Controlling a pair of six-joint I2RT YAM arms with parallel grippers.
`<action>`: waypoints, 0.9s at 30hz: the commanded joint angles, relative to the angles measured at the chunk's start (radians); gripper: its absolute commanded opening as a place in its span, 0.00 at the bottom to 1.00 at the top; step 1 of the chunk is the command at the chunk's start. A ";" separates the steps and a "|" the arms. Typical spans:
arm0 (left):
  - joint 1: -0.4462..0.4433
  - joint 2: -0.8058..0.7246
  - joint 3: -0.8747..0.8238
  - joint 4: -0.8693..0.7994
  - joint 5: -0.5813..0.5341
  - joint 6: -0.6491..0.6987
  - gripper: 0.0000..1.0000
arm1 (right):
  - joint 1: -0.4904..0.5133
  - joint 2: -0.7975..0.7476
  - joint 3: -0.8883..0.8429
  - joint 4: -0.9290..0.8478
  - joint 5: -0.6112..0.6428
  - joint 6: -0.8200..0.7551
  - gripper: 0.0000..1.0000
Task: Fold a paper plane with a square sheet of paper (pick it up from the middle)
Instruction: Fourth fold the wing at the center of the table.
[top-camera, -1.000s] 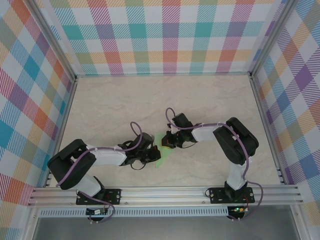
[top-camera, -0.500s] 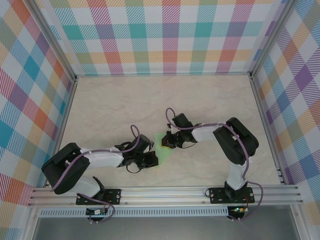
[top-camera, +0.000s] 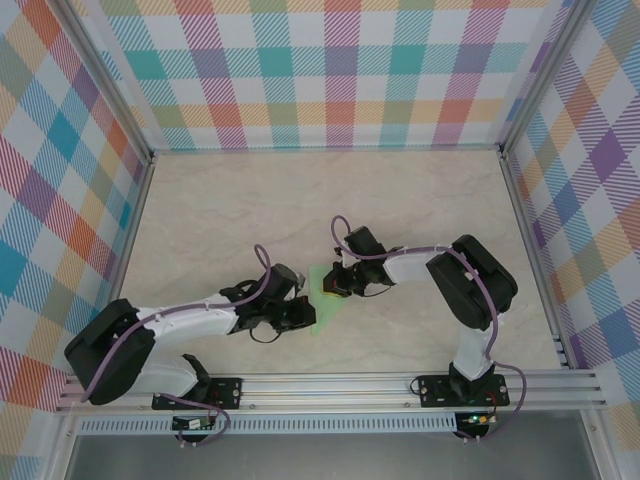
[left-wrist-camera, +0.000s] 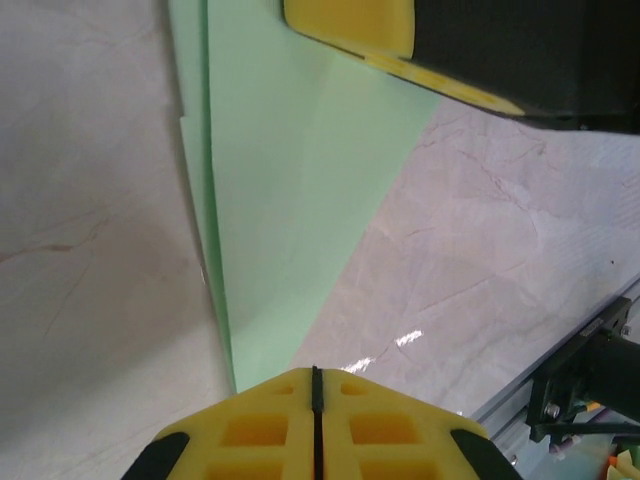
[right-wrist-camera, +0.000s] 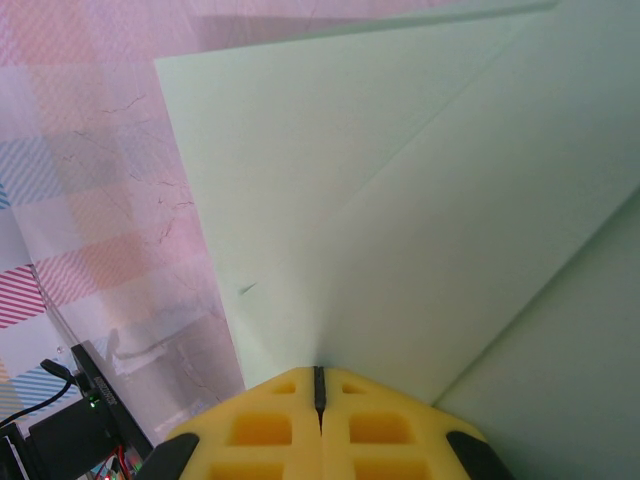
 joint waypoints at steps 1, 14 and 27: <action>-0.006 0.083 0.038 0.074 0.038 -0.019 0.08 | 0.002 0.059 -0.020 -0.113 0.115 -0.018 0.02; -0.023 0.154 -0.032 -0.035 0.092 0.000 0.08 | 0.002 0.066 0.009 -0.167 0.138 -0.044 0.02; -0.025 0.071 -0.069 -0.171 0.124 0.062 0.08 | 0.002 0.055 0.001 -0.176 0.150 -0.036 0.02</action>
